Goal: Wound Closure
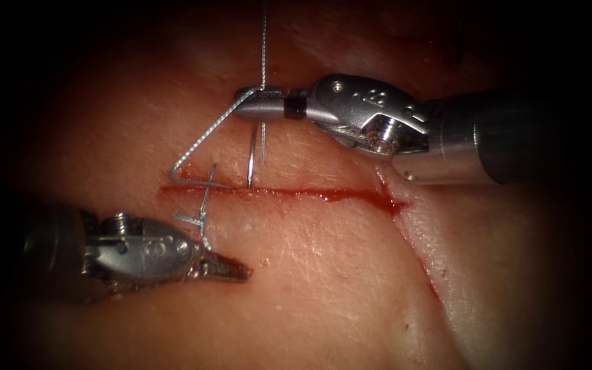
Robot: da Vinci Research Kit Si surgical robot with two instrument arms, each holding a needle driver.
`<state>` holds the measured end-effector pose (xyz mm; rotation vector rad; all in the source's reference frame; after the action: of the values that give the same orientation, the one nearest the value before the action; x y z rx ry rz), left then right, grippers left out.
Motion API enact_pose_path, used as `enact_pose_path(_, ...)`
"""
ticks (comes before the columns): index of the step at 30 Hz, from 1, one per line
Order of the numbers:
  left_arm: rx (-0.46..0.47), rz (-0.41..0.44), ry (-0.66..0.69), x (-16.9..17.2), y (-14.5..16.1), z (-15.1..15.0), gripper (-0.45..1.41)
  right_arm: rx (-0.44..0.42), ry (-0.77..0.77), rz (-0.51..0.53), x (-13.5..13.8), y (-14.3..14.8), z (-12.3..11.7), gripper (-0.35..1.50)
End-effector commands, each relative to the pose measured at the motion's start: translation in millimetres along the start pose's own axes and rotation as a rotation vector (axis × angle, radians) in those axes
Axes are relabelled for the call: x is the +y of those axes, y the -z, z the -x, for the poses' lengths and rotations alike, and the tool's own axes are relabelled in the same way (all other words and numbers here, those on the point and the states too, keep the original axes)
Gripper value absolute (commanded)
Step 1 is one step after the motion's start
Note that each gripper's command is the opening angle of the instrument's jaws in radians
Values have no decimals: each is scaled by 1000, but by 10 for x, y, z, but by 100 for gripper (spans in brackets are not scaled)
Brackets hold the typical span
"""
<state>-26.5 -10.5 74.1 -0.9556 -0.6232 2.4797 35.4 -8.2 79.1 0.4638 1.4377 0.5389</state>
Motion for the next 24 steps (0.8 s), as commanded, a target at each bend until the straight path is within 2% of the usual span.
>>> enact_pose_path(1,-4,1,-2,0,-7,2,-45,0,-11,-8,0,-9,4,-35)
enact_pose_path(24,-6,-4,-3,-1,-6,3,-45,-33,-222,-91,-6,-12,4,-35)
